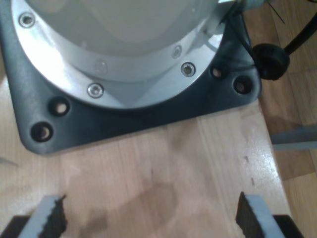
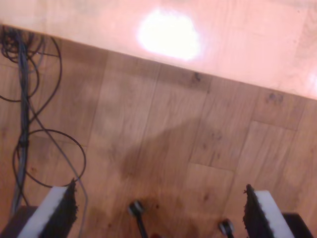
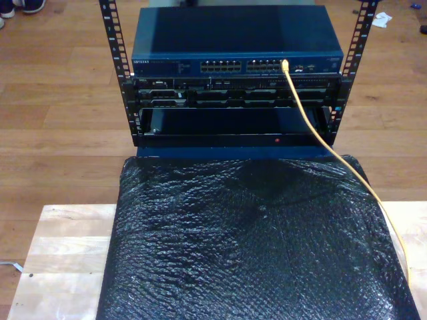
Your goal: Grab the cable and plug it in
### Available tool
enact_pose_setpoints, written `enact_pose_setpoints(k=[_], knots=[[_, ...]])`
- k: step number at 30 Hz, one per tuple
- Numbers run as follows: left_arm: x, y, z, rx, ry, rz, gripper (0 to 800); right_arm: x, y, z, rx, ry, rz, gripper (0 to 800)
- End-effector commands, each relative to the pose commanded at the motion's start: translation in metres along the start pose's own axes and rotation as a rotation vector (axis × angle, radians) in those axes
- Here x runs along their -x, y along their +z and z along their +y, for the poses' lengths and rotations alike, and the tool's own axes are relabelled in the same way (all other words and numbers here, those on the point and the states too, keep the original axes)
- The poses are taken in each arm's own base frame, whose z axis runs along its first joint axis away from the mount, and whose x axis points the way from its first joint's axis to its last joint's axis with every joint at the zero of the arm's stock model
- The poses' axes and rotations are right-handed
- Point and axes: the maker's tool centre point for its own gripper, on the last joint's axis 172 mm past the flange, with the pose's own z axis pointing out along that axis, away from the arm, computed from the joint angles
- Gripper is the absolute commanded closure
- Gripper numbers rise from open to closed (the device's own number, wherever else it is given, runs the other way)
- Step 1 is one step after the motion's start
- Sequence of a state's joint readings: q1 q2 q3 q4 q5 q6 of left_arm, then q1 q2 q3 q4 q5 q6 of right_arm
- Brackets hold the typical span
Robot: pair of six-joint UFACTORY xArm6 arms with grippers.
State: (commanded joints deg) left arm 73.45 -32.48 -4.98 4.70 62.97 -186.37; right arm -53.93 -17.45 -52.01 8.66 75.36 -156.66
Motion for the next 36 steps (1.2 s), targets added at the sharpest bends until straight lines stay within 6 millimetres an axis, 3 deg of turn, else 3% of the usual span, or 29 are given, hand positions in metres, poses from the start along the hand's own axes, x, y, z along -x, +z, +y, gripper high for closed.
enact_pose_setpoints(k=[8,14,25,36], knots=[[0.0,0.0,0.0,0.0,0.0,0.0,1,-0.009,-0.009,-0.036,-0.006,0.018,0.047,2],[0.0,0.0,0.0,0.0,0.0,0.0,1,-0.017,-0.003,-0.073,0.004,0.033,0.075,2],[0.0,0.0,0.0,0.0,0.0,0.0,1,-0.049,0.027,-0.144,0.043,0.059,0.103,2],[0.0,0.0,0.0,0.0,0.0,0.0,1,-0.1,0.08,-0.181,0.061,0.101,0.177,2]])
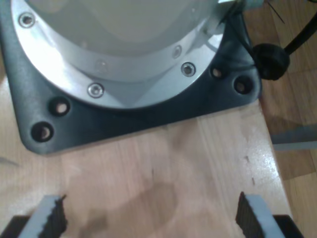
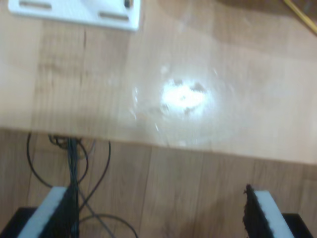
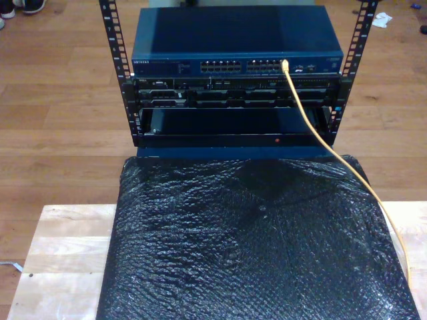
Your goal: Grab the cable and plug it in
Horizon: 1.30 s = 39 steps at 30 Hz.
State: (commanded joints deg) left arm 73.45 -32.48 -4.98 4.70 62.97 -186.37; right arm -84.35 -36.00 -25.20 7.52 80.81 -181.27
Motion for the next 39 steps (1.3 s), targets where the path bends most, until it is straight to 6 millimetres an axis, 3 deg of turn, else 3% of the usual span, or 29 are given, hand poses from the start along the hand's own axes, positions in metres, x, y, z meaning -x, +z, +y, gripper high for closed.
enact_pose_setpoints(k=[12,21,30,39], knots=[[0.0,0.0,0.0,0.0,0.0,0.0,1,0.002,0.059,-0.016,-0.021,0.013,-0.068,2],[0.0,0.0,0.0,0.0,0.0,0.0,1,0.004,0.091,-0.023,-0.025,0.026,-0.095,2],[0.0,0.0,0.0,0.0,0.0,0.0,1,0.009,0.114,-0.029,-0.035,0.017,-0.134,2],[0.0,0.0,0.0,0.0,0.0,0.0,0,0.001,0.128,-0.035,-0.057,-0.011,-0.082,2]])
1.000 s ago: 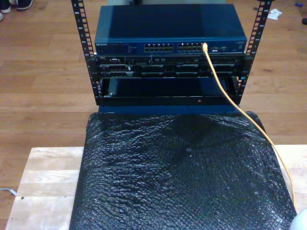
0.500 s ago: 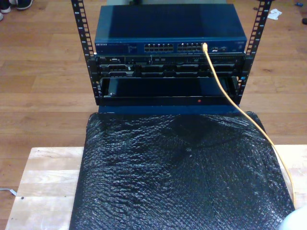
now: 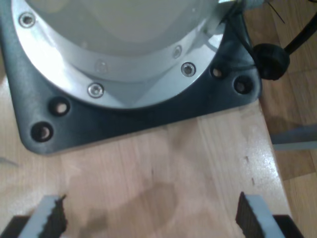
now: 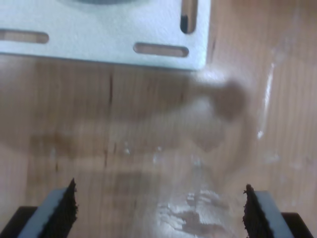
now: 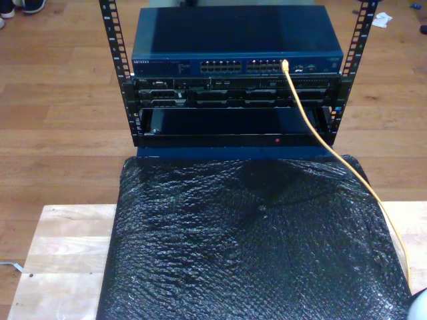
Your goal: Grab the cable and plug it in
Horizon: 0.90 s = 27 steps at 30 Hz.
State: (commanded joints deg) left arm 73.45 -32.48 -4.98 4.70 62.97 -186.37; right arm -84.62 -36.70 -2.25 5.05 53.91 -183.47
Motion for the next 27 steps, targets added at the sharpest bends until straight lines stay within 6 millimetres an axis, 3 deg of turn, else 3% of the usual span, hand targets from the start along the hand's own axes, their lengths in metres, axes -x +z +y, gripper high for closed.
enact_pose_setpoints(k=[27], knots=[[0.0,0.0,0.0,0.0,0.0,0.0,0,0.0063,0.0057,-0.0016,-0.002,-0.016,-0.045,1]])
